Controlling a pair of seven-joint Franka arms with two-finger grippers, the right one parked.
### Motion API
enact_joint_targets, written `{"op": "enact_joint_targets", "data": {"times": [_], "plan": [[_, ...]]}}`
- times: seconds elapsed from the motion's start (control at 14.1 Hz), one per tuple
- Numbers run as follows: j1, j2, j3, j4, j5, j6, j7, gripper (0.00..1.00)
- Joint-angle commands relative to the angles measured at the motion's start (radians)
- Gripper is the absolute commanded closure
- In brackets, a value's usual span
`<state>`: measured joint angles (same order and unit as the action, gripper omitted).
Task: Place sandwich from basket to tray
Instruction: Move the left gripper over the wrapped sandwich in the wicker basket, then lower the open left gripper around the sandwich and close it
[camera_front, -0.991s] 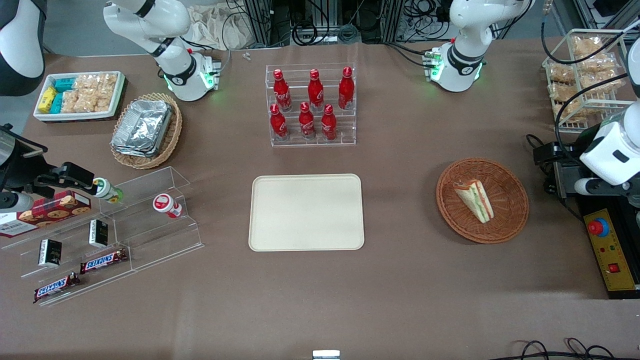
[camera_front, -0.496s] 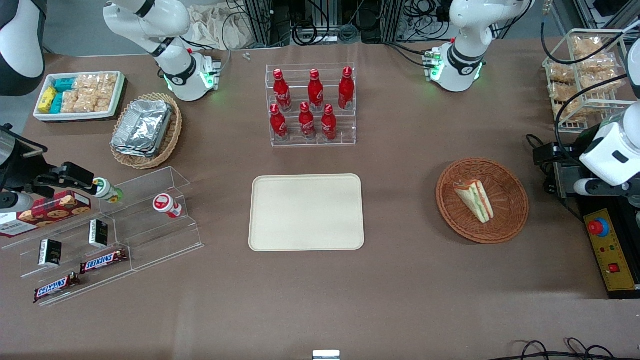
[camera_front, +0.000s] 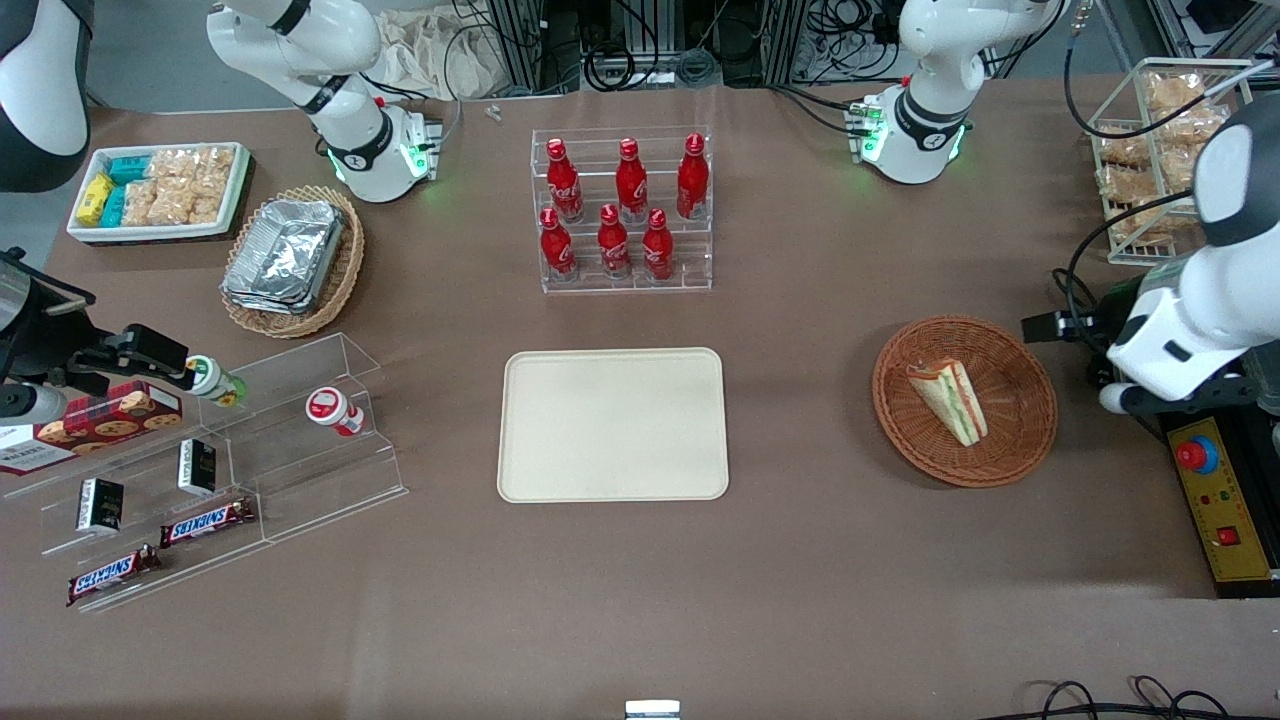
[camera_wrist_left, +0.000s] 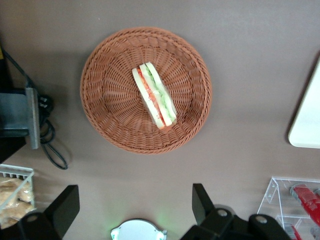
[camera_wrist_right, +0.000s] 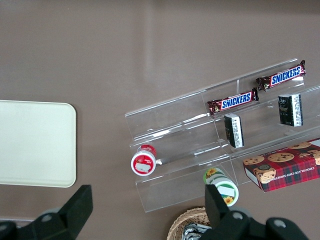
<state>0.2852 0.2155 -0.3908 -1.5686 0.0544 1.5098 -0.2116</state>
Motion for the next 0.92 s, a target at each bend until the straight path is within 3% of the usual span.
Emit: {"op": "enact_joint_targets", "data": {"times": [0.0,0.14,0.64,0.85], "plan": [[-0.001,-0.103,0.001,-0.219,-0.015,0.160,-0.043,0.00],[-0.003,-0.137,0.001,-0.347,-0.016,0.287,-0.092,0.00],[-0.001,-0.110,0.001,-0.589,-0.015,0.639,-0.296,0.01],[0.003,-0.082,0.003,-0.625,-0.015,0.699,-0.357,0.01]]}}
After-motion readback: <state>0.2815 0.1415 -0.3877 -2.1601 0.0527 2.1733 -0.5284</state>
